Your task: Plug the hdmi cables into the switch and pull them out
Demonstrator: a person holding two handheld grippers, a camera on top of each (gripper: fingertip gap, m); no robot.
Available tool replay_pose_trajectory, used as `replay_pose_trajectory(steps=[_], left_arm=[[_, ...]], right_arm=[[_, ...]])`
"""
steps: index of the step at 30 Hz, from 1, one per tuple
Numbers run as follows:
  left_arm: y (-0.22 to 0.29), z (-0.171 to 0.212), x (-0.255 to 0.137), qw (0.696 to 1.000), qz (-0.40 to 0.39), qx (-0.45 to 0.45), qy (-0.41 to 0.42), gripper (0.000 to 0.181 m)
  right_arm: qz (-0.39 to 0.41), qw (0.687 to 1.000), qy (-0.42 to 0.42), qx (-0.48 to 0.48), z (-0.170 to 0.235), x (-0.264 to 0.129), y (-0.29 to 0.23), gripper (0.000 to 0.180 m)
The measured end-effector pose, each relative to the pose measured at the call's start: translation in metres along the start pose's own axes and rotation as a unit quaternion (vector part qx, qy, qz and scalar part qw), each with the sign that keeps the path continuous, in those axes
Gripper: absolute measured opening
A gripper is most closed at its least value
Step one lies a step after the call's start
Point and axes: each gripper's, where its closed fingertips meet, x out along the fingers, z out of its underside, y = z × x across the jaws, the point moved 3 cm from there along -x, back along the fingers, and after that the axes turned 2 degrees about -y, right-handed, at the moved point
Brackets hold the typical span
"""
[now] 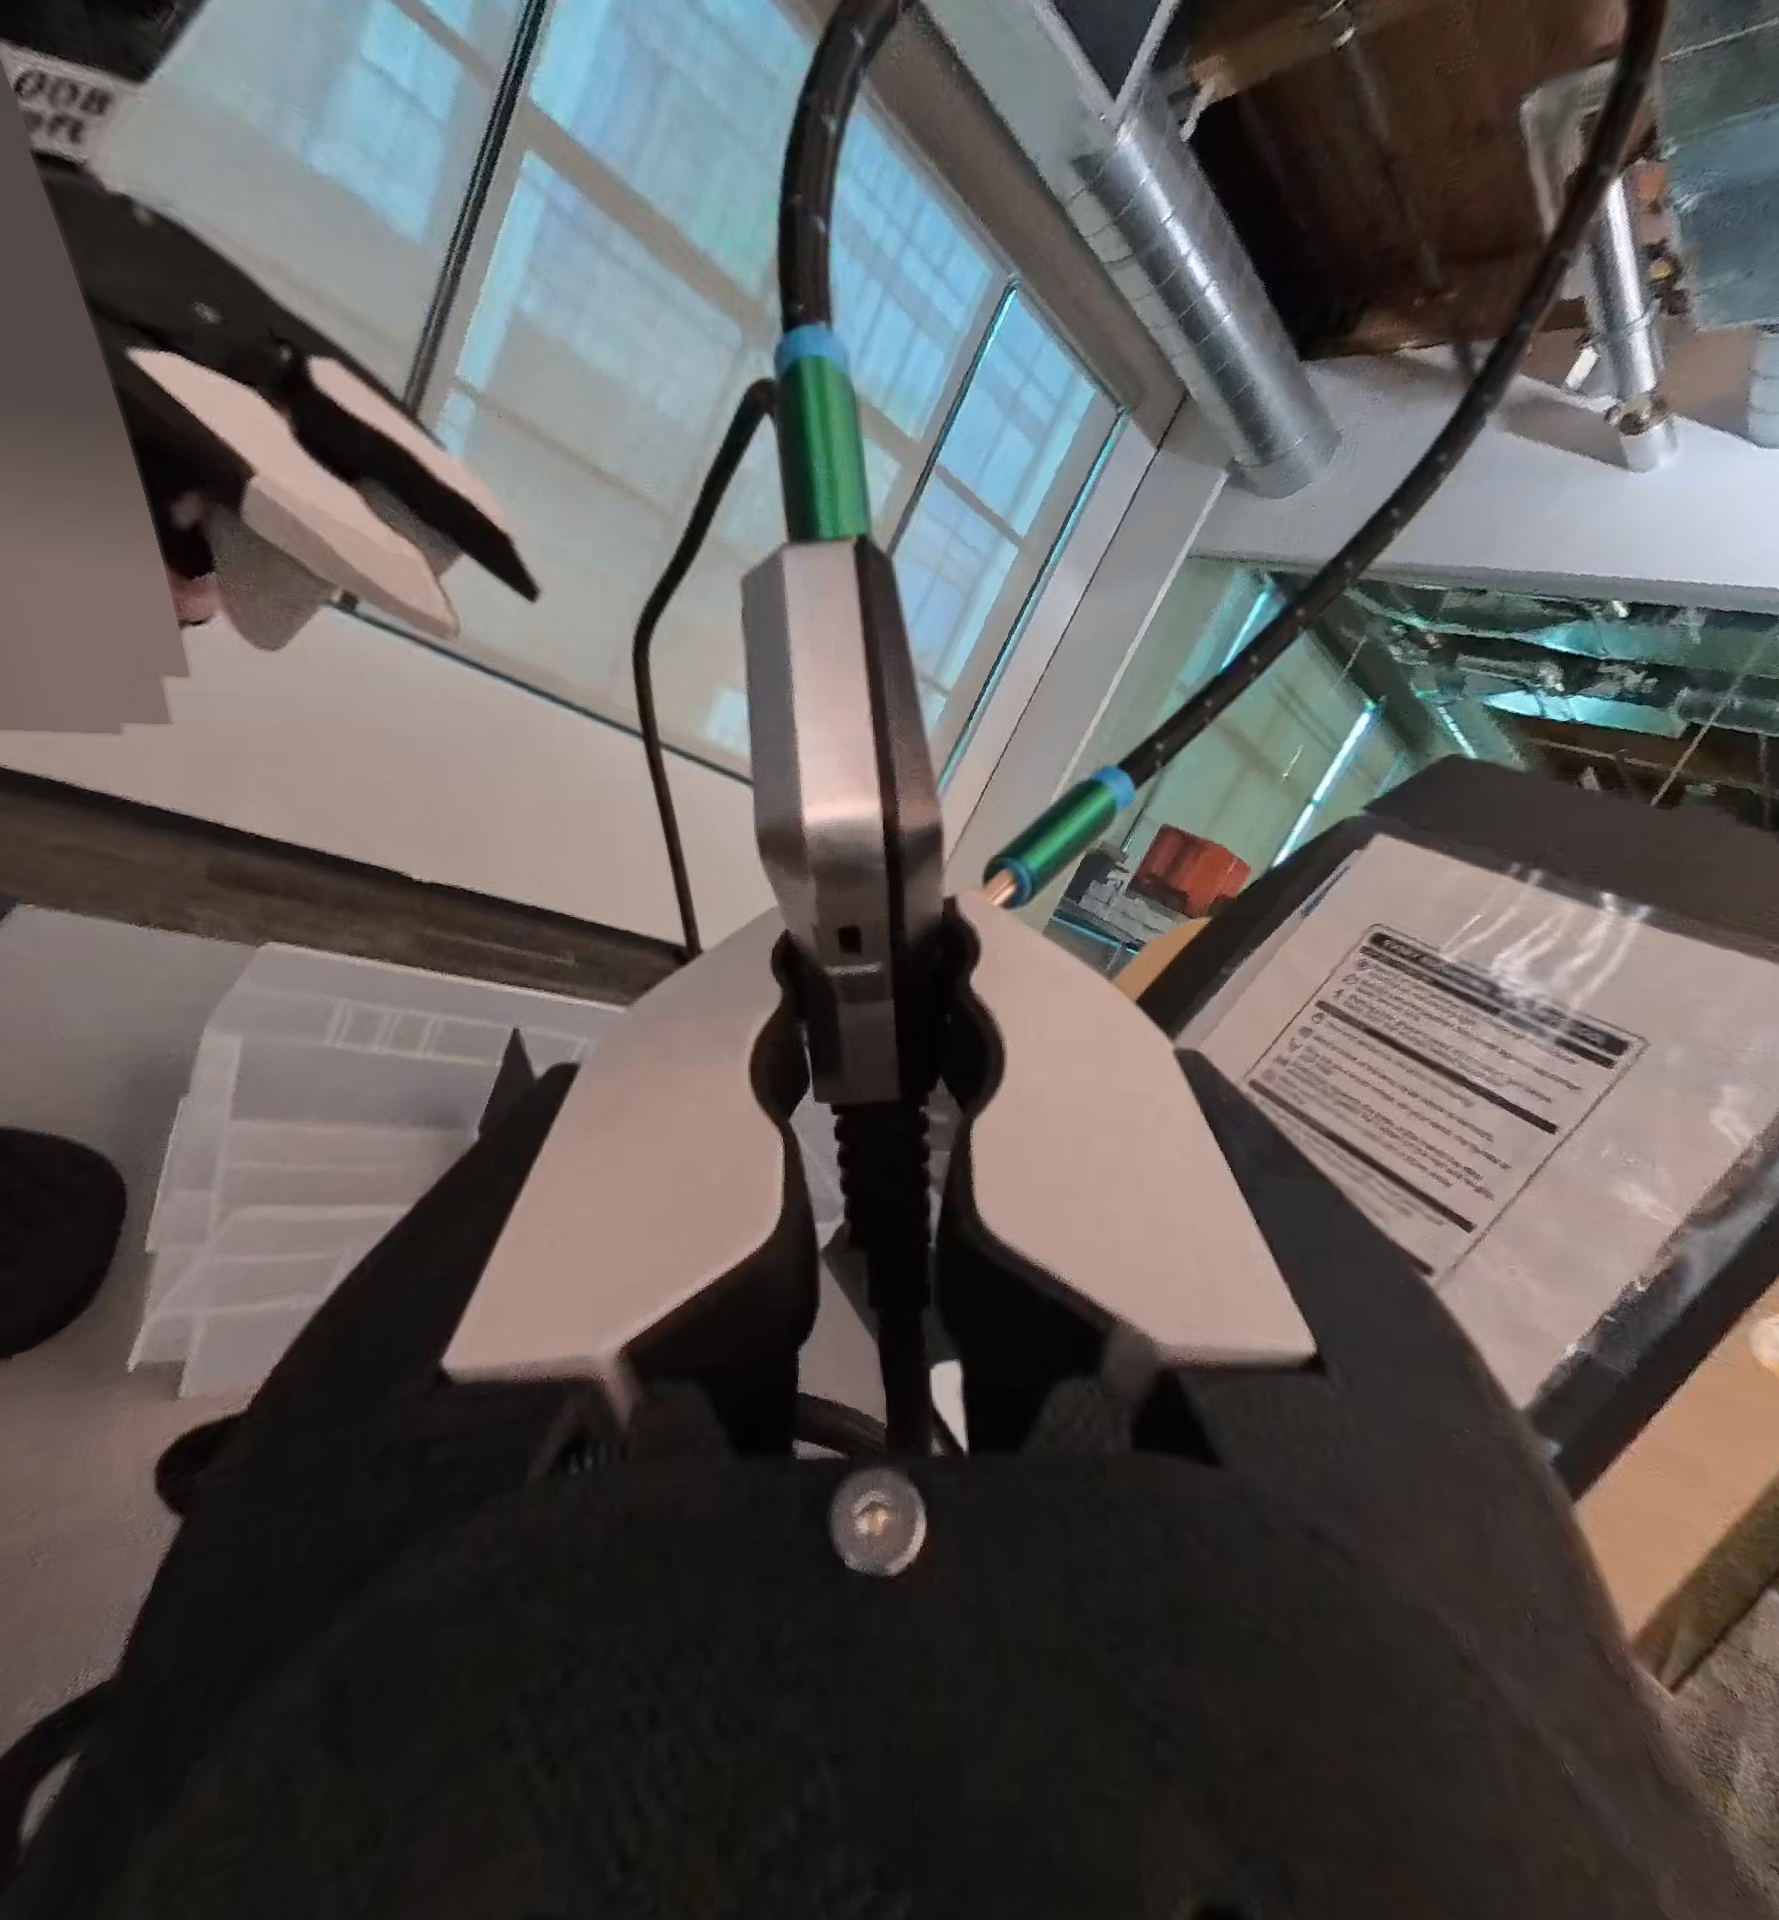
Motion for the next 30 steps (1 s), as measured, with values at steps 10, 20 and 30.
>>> replay_pose_trajectory(steps=[10, 20, 30], left_arm=[[0.047, 0.004, 0.036, 0.942, 0.318, -0.105, 0.014, 0.044], [0.110, -0.069, 0.093, 0.906, 0.290, -0.102, 0.290, 0.066], [0.135, -0.063, 0.085, 0.866, 0.353, -0.050, 0.352, 0.021]], right_arm=[[-0.006, 0.994, 0.079, 0.075, -0.027, -0.035, 0.034, 0.023], [-0.148, 0.956, 0.160, 0.199, -0.012, -0.011, -0.008, 0.023], [-0.239, 0.928, 0.176, 0.226, 0.000, 0.003, -0.045, 0.023]])
